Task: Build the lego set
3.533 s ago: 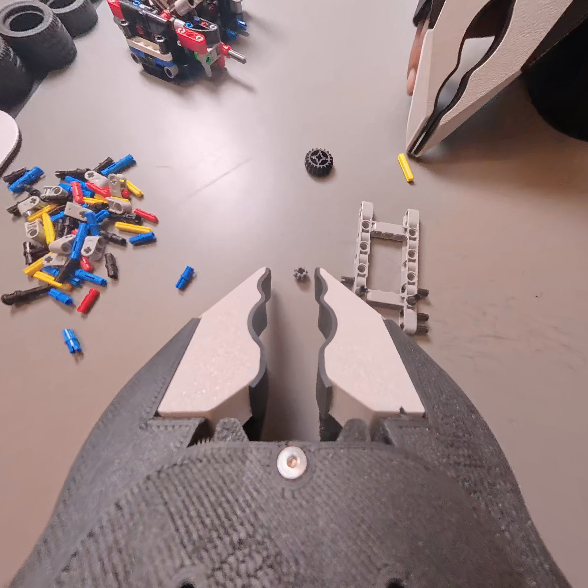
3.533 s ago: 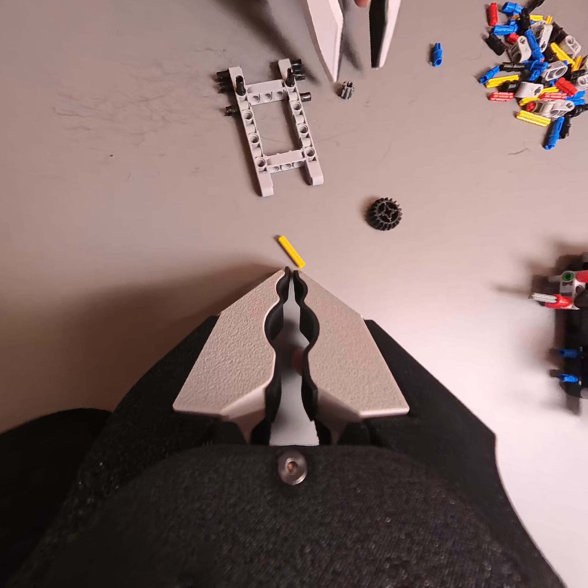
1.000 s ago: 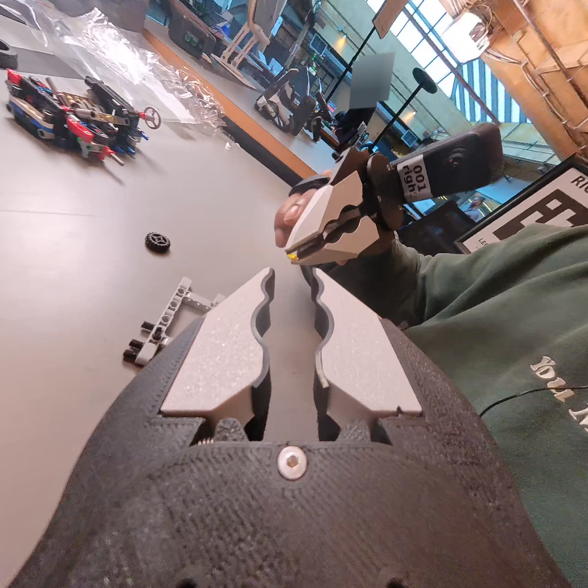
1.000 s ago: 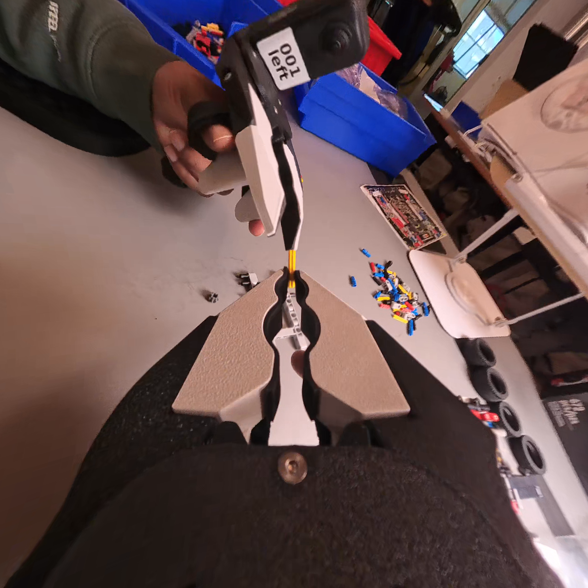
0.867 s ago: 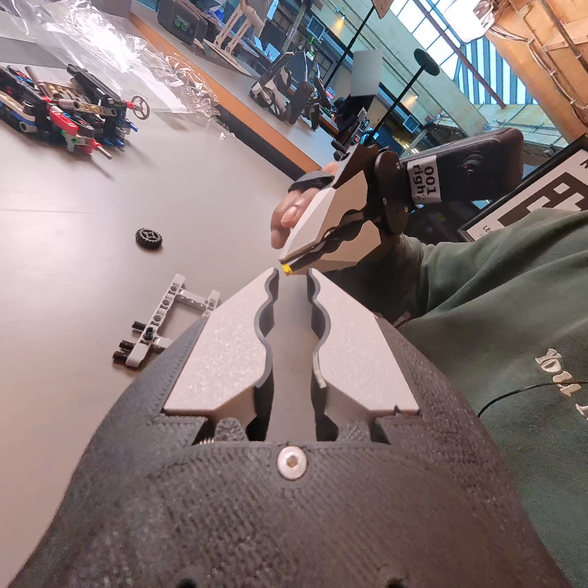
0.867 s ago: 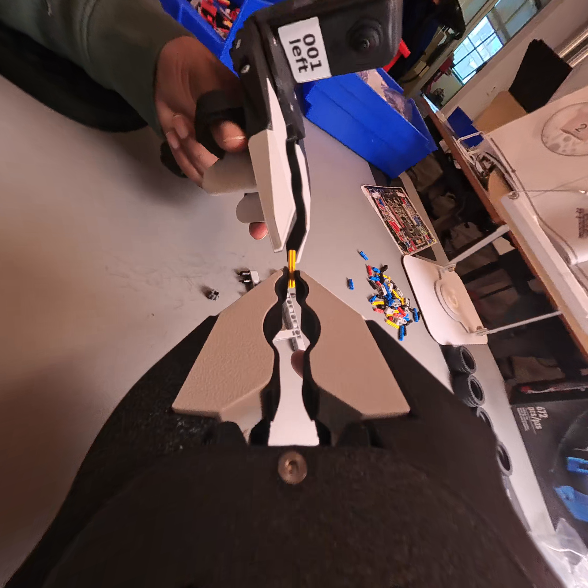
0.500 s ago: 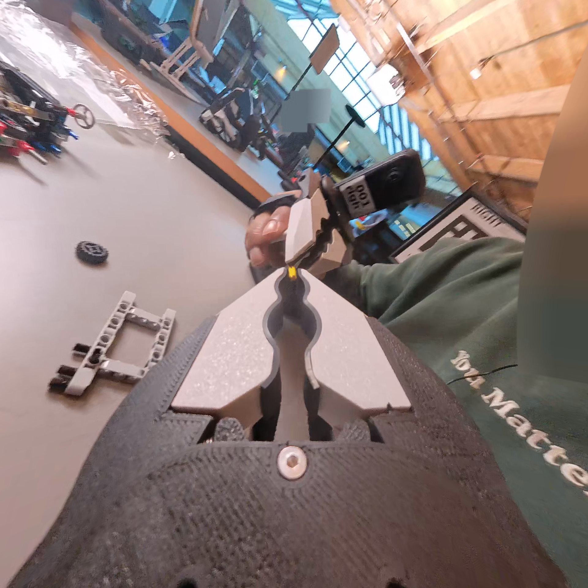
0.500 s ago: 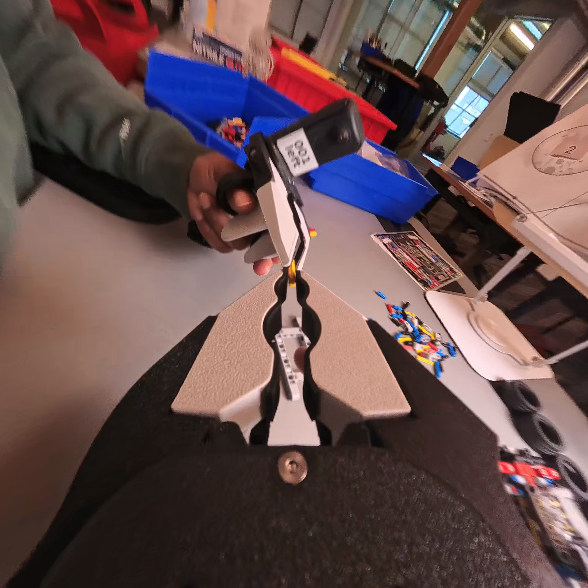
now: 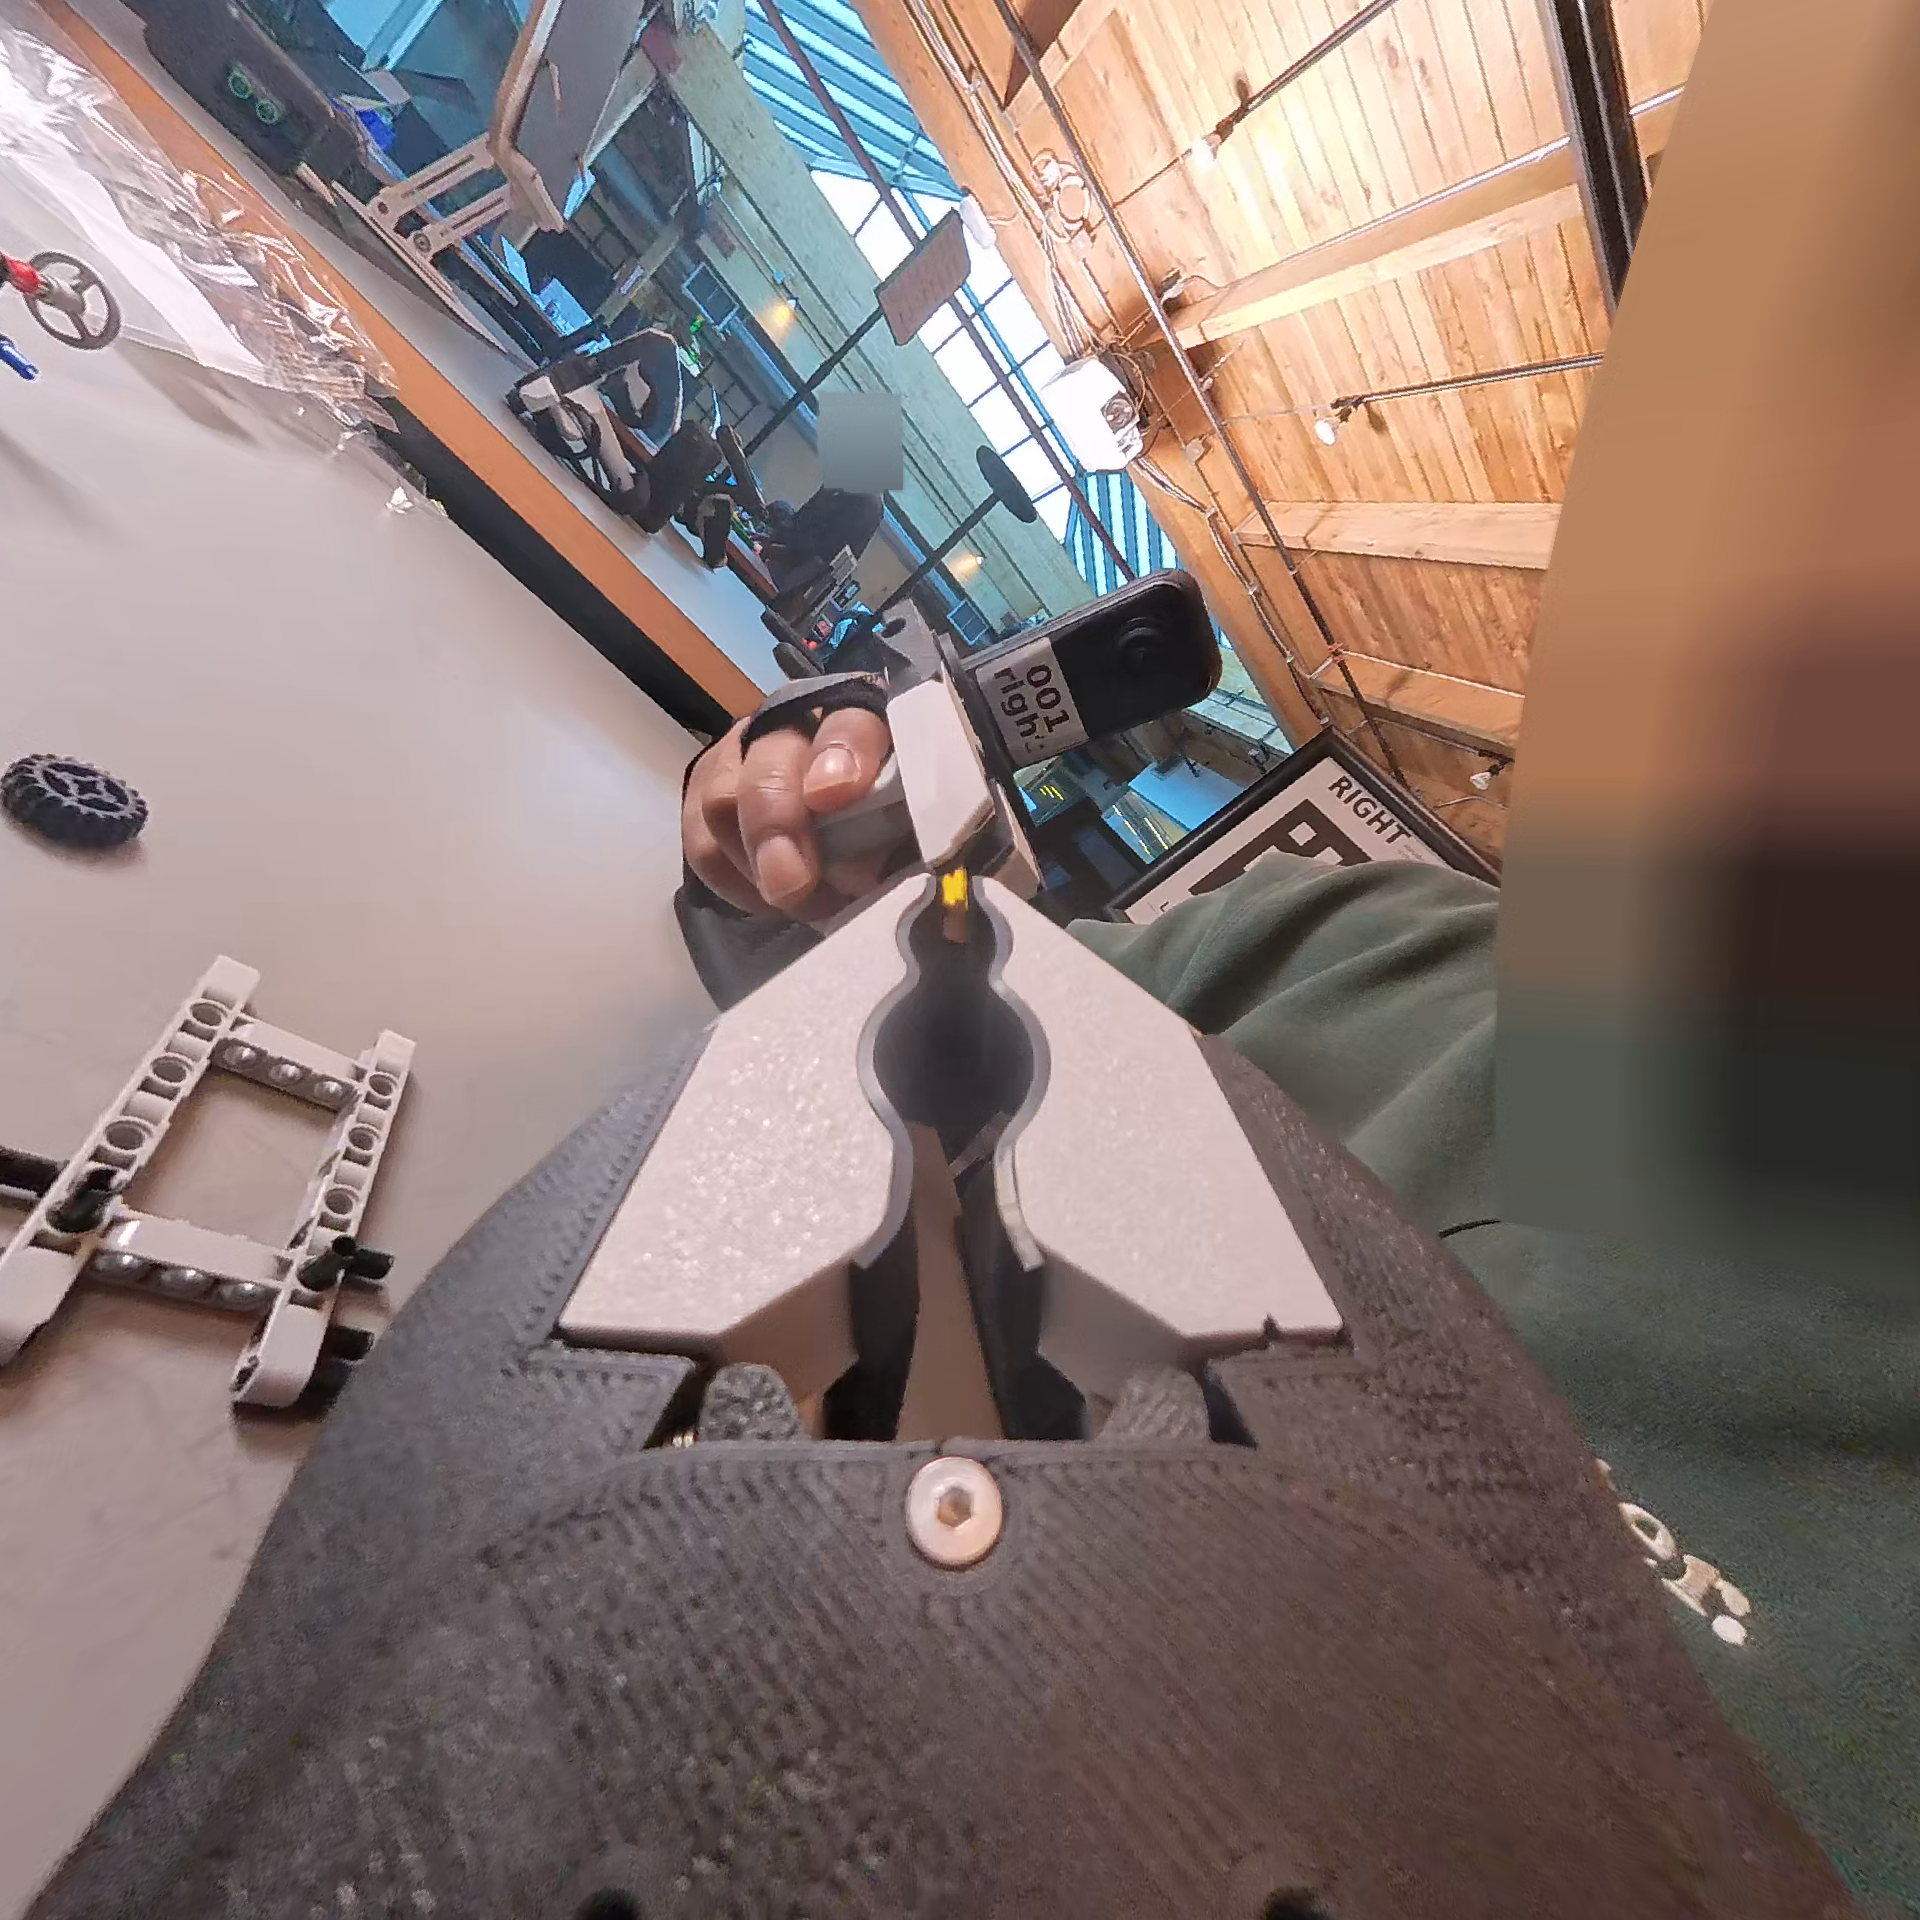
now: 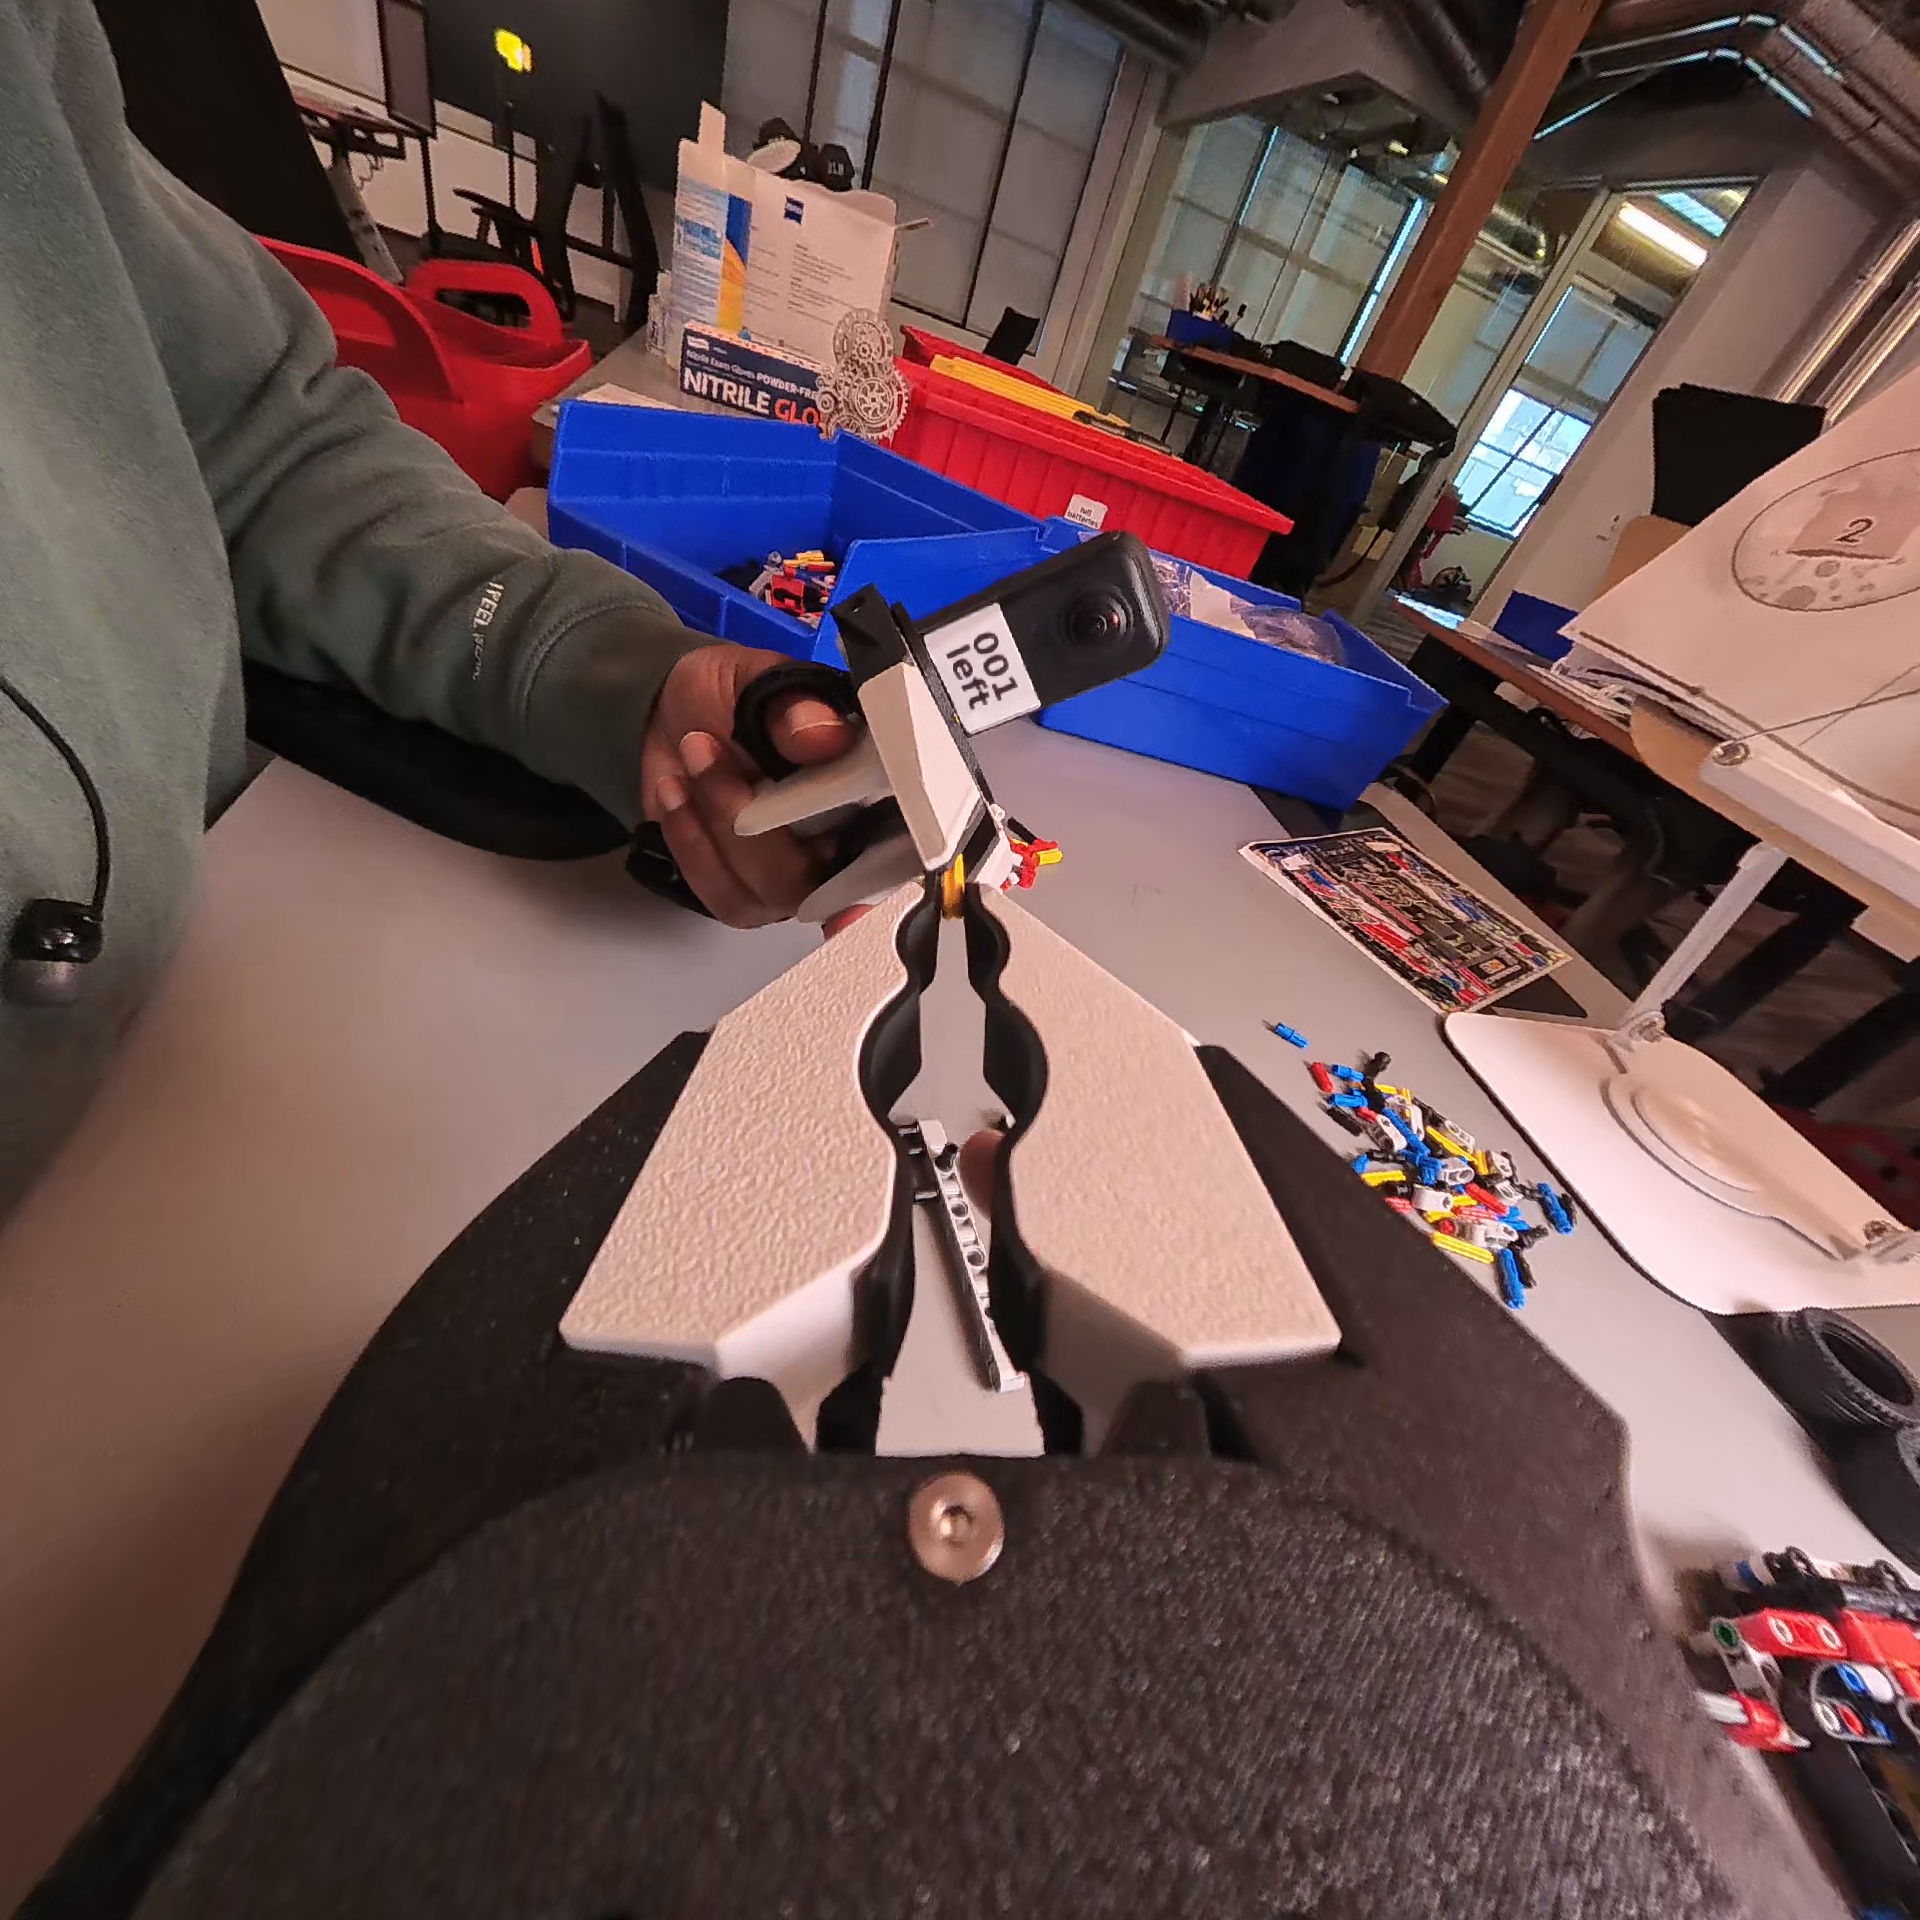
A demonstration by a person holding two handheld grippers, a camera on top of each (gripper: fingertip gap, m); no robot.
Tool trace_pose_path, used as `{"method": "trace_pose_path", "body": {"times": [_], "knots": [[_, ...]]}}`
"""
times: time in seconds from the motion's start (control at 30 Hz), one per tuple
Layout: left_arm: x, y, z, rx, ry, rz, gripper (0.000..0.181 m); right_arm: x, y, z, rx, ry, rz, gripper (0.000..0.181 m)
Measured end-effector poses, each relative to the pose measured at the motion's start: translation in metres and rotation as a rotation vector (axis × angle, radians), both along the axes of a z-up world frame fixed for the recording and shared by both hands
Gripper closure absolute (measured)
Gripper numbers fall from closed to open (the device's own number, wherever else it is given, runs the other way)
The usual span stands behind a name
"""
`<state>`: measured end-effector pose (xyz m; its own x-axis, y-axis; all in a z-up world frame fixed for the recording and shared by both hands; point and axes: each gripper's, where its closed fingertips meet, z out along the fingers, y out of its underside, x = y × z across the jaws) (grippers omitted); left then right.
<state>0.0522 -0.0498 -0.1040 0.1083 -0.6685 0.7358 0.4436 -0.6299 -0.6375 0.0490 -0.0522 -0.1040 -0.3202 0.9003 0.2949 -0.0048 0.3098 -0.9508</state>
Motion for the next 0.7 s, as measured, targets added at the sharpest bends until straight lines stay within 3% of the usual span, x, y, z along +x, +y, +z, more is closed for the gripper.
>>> {"method": "trace_pose_path", "body": {"times": [0.1,0.2,0.4,0.53,0.7], "knots": [[-0.001,0.001,0.0,0.012,0.023,0.014,0.179,0.0,0.001,0.0,-0.026,-0.008,0.009,0.178],[-0.01,0.002,0.0,0.095,0.15,0.066,0.162,0.005,0.004,0.007,-0.116,0.007,0.043,0.178],[-0.024,0.006,-0.065,0.209,0.752,0.109,0.163,0.016,0.017,0.012,-0.242,0.014,0.089,0.179],[-0.023,0.003,-0.099,0.227,0.983,0.055,0.165,0.021,0.017,0.01,-0.259,-0.001,0.115,0.179],[-0.02,-0.006,-0.118,0.301,1.163,-0.025,0.164,0.025,0.023,0.0,-0.242,-0.053,0.115,0.179]]}}
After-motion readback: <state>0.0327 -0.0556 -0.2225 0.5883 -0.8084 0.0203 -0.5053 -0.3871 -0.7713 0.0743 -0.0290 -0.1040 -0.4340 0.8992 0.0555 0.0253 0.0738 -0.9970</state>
